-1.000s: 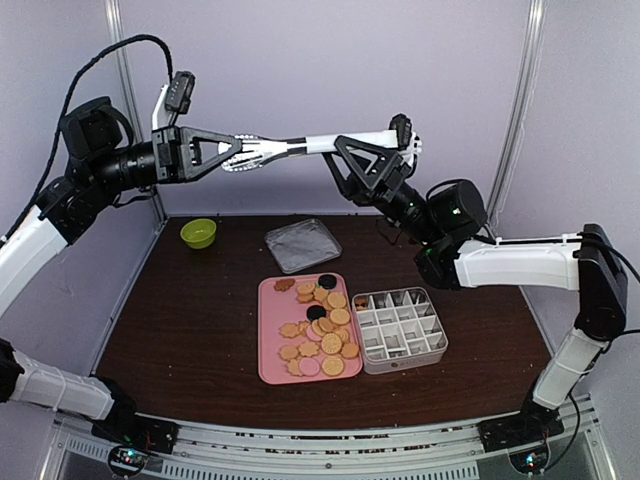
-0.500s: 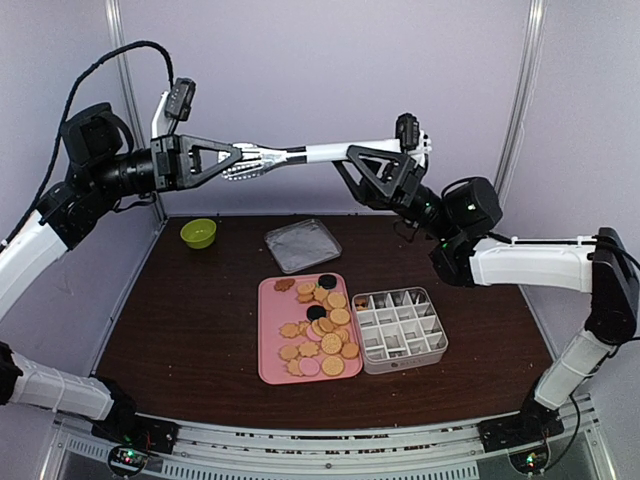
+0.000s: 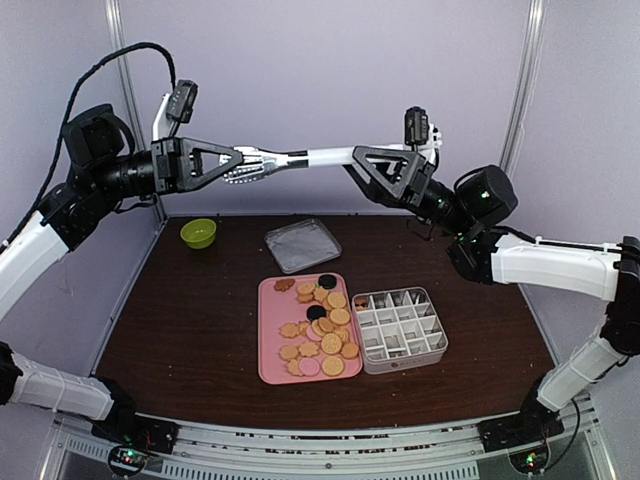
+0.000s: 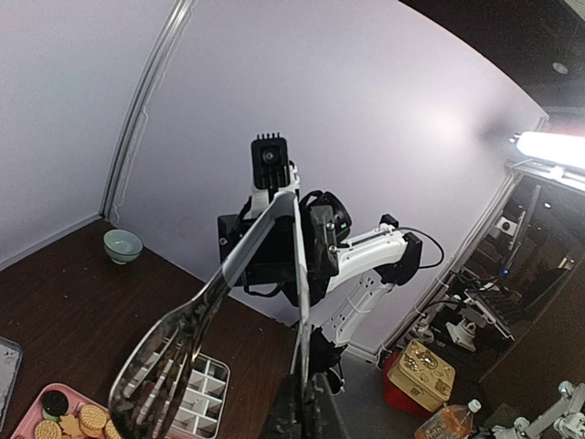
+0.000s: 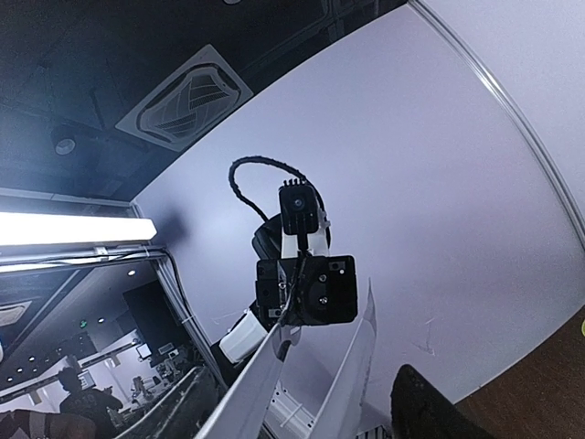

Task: Pack the cookies
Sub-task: Pass from the left arm to the right

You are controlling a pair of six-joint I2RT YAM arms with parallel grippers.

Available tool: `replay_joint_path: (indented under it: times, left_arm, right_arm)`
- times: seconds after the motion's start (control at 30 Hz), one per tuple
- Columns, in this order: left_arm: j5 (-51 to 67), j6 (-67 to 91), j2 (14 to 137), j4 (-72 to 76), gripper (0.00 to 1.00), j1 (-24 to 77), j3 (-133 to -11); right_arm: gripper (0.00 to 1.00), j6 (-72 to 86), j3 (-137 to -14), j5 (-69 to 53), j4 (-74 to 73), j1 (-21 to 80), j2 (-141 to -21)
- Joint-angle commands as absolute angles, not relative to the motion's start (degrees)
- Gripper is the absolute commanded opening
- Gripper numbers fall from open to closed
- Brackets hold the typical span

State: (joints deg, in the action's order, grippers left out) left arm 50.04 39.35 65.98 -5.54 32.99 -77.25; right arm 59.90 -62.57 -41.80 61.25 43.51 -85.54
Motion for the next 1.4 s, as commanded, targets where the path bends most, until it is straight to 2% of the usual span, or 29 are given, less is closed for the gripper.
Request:
replay_joint_path:
  times: [0.0,0.23,0.7,1.07,1.1,1.27,1.37]
  left_arm:
    - [50.3,38.6,66.4,-0.9,0.0,33.2,-79.3]
    - [50.8,38.1,66.5,-1.4,0.0,33.1,-79.0]
    - [50.7,38.1,66.4,-1.5,0.0,33.1,-78.4]
    - [48.5,34.0,66.1,-4.8,0.0,31.2,-77.0]
    - [48.2,32.9,66.1,-5.6,0.03,30.7,-76.6]
    - [49.7,28.8,67.8,-12.2,0.33,27.3,-76.7]
    - [49.8,23.9,68.9,-18.4,0.45,25.0,-77.5]
  right_arm:
    - [0.65,57.6,-63.0,-42.6,59.9,44.7,-86.6]
    - [0.52,55.2,-63.5,-41.8,57.7,44.1,-84.7]
    - [0.53,56.2,-63.1,-40.3,60.6,43.0,-84.1]
    - [0.33,53.3,-62.3,-38.3,55.2,43.0,-82.9]
    - [0.32,52.1,-62.2,-37.7,53.4,43.1,-82.2]
    - [0.29,44.6,-61.3,-33.9,42.8,43.1,-78.8]
    - [0.26,40.1,-60.3,-30.5,36.3,43.2,-76.7]
